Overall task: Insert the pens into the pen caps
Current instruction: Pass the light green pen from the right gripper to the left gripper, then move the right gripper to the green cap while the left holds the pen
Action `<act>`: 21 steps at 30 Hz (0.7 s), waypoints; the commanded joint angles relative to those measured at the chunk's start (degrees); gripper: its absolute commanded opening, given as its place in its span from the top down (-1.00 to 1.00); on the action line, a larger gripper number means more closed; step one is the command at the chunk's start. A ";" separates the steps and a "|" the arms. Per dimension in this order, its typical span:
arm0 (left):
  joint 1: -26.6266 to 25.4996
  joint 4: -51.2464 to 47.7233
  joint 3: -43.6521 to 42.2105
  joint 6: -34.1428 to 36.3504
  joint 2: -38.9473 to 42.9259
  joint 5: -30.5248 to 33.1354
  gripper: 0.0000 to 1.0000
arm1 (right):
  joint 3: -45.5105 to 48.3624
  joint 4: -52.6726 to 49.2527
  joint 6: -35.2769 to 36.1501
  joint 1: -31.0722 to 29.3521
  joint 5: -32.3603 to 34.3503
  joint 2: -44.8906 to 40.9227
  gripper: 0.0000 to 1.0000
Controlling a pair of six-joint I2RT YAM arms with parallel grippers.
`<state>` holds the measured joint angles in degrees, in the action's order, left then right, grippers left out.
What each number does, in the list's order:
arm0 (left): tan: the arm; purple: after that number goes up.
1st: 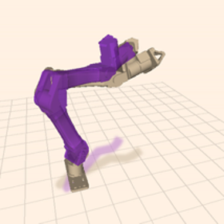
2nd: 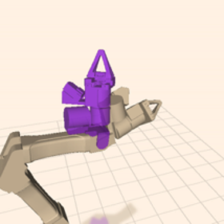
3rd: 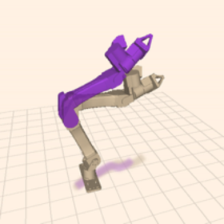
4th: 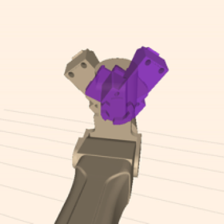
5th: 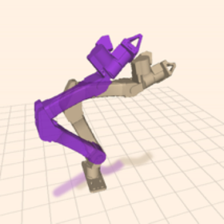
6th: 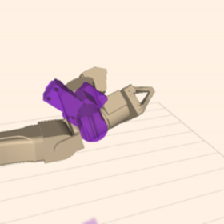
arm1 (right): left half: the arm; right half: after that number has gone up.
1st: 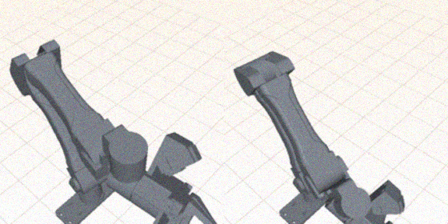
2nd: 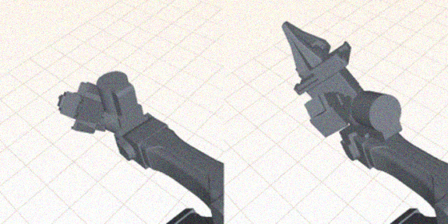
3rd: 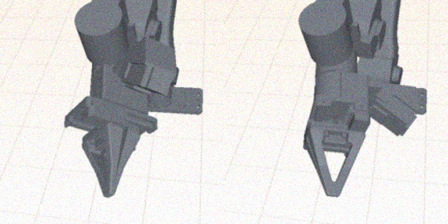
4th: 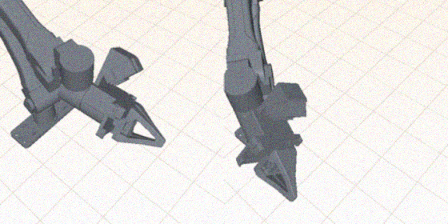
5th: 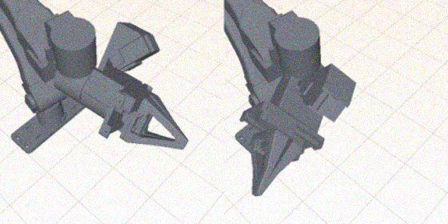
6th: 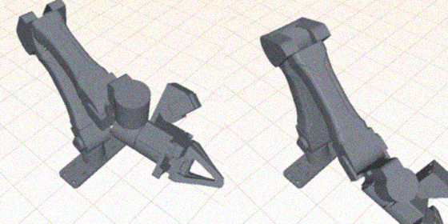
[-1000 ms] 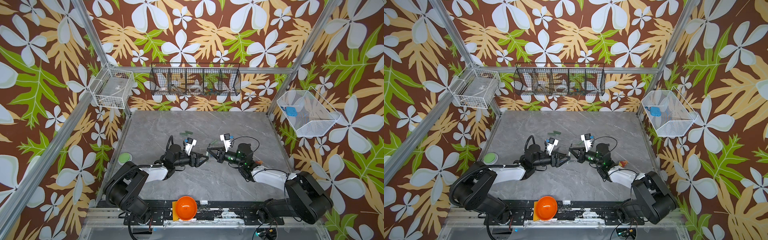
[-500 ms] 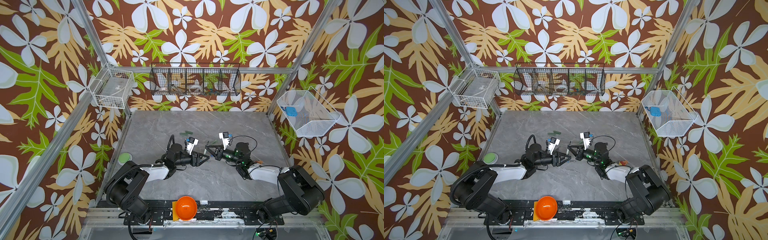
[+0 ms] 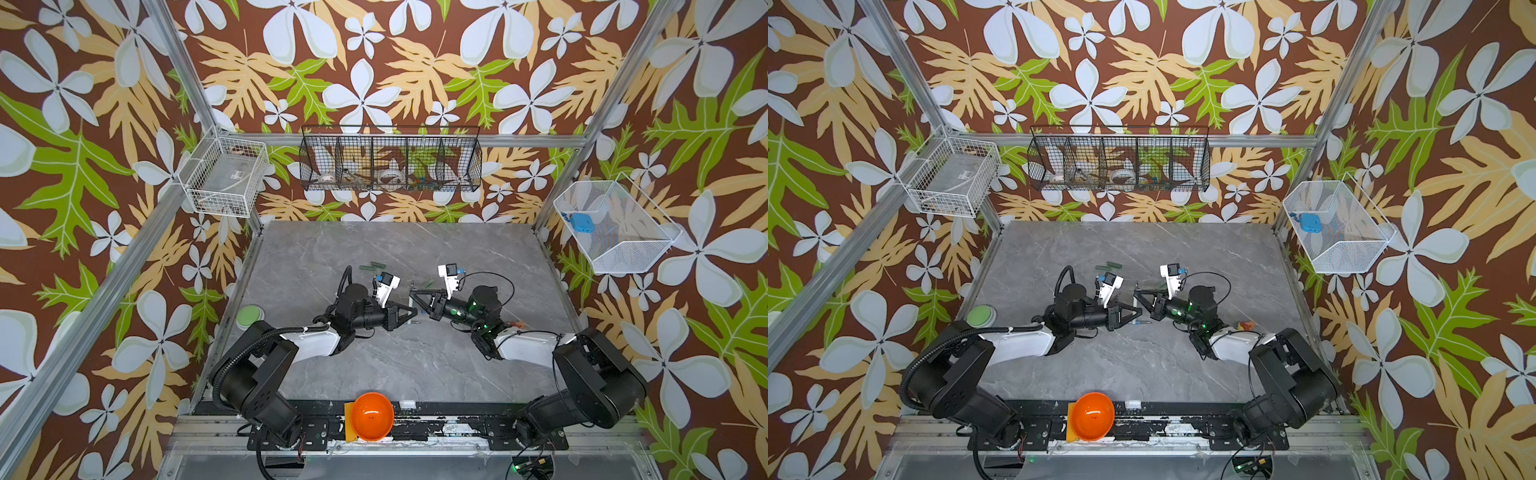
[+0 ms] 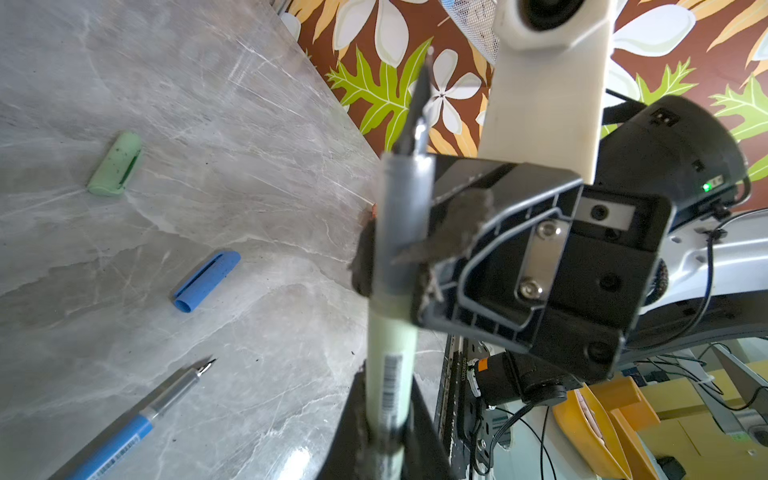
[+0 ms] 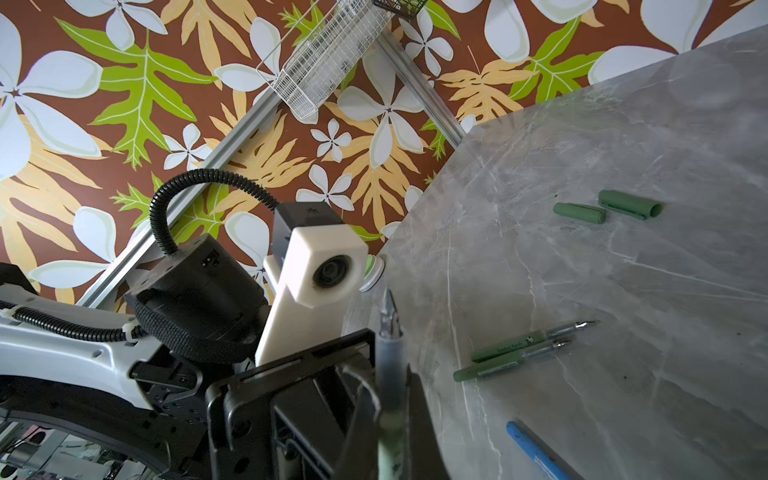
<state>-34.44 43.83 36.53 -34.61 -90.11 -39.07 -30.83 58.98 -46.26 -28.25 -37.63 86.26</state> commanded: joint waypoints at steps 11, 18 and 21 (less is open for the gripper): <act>3.67 -34.40 3.08 11.57 19.69 33.73 1.00 | -20.67 -50.05 25.24 -0.05 11.10 -6.63 0.17; 5.43 -45.59 6.54 18.65 33.06 37.76 1.00 | -44.07 -69.65 36.79 -0.06 17.15 11.33 0.05; 5.43 -47.76 6.85 18.64 34.95 38.17 1.00 | -52.06 -74.50 38.54 -0.05 19.39 18.36 0.04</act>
<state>-29.15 1.67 43.05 -17.87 -56.18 -3.42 -78.28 -5.48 -12.73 -28.23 -21.96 100.97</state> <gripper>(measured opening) 0.125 0.482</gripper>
